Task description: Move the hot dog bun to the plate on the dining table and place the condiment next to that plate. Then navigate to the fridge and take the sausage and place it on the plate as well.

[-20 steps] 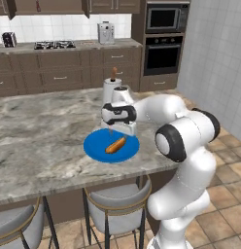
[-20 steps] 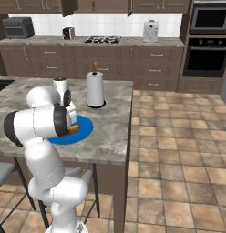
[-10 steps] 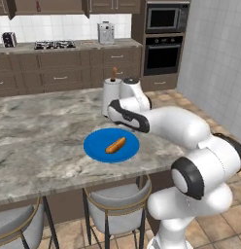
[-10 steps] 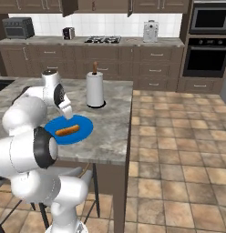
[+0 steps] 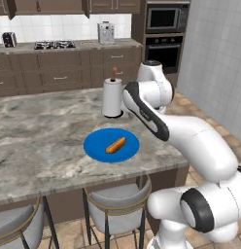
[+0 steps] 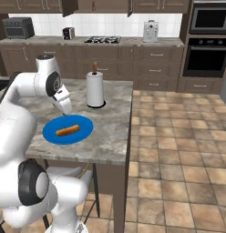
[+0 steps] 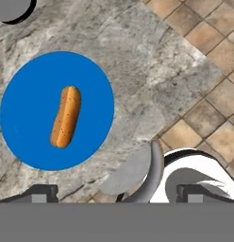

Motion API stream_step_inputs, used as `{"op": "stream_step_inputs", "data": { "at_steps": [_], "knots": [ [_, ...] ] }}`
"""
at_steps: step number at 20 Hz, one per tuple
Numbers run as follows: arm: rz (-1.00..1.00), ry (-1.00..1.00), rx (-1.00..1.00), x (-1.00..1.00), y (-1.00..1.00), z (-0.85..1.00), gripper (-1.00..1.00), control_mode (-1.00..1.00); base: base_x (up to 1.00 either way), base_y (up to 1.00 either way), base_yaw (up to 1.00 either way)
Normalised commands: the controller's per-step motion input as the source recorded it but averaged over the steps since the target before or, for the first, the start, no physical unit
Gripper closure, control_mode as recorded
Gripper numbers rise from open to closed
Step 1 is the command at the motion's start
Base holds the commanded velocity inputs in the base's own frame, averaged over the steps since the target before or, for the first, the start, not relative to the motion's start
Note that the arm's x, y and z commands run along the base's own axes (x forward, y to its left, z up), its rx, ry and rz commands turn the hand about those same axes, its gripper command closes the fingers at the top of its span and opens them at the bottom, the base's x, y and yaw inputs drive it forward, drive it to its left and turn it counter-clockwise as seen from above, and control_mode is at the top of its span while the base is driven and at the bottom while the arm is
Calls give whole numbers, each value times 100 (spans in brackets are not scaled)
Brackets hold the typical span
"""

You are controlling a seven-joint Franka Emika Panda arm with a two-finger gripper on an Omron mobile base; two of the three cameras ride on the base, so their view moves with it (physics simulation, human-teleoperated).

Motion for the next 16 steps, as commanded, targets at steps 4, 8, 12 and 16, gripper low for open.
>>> {"op": "stream_step_inputs", "data": {
  "at_steps": [4,8,12,16],
  "knots": [
    [15,3,-4,-95,-28,28,-100,-100,0,0,0],
    [28,1,-9,-100,-18,1,-100,-100,0,0,0],
    [34,-12,-10,-100,-23,0,-100,-100,0,0,0],
    [33,-21,-9,-100,-24,19,-100,-100,0,0,0]
  ]
}}
